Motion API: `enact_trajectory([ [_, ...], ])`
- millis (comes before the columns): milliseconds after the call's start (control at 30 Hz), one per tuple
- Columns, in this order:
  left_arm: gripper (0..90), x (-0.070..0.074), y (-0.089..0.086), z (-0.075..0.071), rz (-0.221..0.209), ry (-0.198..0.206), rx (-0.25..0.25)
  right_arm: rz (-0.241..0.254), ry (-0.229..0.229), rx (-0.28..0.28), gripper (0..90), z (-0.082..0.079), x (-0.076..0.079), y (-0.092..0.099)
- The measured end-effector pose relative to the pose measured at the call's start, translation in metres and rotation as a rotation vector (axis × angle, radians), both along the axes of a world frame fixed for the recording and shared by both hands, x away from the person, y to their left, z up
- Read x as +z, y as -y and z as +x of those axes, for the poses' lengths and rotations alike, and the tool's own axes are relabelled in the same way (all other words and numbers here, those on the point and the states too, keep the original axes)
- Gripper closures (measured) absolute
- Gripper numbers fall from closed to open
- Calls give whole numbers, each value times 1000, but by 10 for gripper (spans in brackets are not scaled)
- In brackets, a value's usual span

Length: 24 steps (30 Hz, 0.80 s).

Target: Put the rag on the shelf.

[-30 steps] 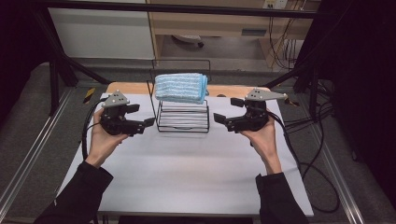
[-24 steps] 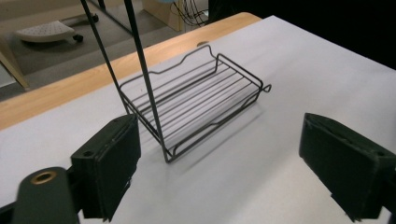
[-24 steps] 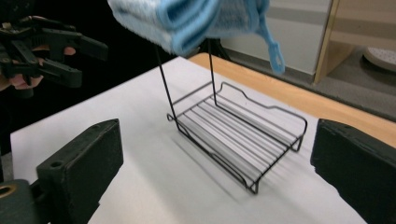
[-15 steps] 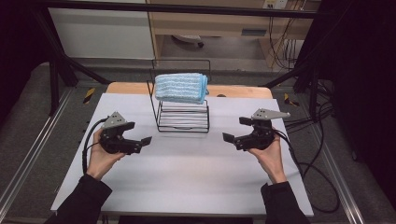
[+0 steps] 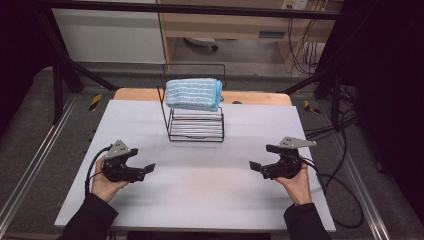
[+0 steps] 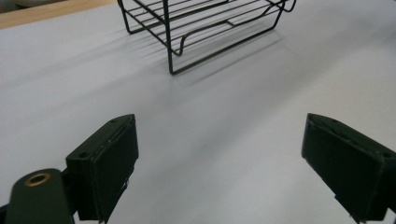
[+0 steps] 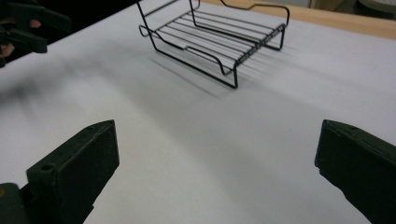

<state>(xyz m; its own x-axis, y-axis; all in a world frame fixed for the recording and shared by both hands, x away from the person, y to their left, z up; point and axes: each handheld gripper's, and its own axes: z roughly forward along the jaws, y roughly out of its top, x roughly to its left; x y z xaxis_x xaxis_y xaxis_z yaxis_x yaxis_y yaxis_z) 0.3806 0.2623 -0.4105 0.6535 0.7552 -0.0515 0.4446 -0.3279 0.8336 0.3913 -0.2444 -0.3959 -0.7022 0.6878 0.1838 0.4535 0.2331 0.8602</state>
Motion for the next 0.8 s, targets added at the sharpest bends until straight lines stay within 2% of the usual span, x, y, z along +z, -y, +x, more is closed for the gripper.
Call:
enact_trajectory([
  [200, 109, -12, -7, -4, 16, 0, 5, -11, -25, -10, 3, -10, -21, 14],
  [333, 109, -19, -9, -6, 21, -14, 7, -14, -36, -20, 2, -15, -33, 24],
  [533, 110, -28, -11, -9, 38, -30, 3, -2, -39, -38, 2, -22, -41, 32],
  [800, 110, -30, -13, -10, 29, -28, 5, -45, -50, -34, 2, -23, -49, 34],
])
